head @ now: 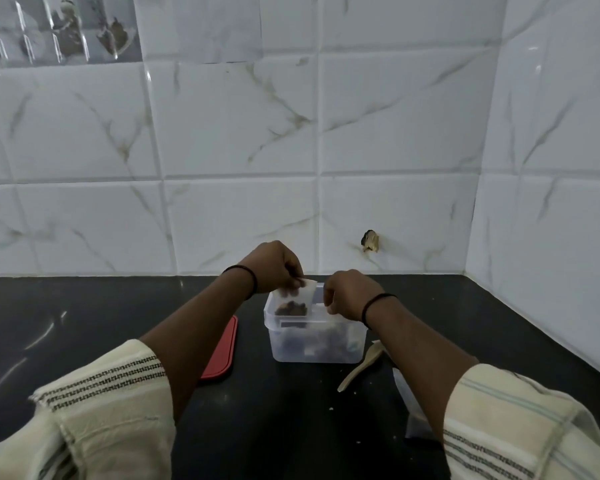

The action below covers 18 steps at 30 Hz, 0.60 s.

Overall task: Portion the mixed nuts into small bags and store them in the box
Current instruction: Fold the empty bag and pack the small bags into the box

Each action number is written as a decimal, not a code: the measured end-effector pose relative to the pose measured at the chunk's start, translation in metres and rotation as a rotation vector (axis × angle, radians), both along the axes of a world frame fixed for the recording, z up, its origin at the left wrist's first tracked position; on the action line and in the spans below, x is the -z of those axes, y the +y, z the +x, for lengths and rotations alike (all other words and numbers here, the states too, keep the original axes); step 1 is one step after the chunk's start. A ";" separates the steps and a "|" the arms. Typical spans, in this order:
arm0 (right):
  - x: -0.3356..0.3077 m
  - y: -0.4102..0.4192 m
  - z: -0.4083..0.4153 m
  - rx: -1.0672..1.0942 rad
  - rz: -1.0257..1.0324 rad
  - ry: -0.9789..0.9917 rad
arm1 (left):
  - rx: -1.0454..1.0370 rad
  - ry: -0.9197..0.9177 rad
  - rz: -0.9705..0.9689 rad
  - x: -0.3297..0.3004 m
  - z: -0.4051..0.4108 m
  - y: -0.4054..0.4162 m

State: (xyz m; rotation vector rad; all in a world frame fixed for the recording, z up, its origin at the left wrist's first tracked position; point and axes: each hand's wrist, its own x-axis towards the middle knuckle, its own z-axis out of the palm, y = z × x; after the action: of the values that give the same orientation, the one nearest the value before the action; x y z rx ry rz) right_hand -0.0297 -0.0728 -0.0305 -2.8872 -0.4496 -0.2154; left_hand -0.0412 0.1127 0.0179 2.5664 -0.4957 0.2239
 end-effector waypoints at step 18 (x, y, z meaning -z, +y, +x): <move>0.006 0.000 0.021 -0.002 -0.179 -0.035 | -0.097 -0.114 0.661 0.047 0.037 -0.032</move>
State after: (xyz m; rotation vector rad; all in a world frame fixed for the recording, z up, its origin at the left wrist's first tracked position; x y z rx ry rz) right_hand -0.0083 -0.0729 -0.0365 -3.0613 -0.5019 -0.2368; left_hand -0.0039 0.0805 -0.0290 3.2410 -0.5574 0.2770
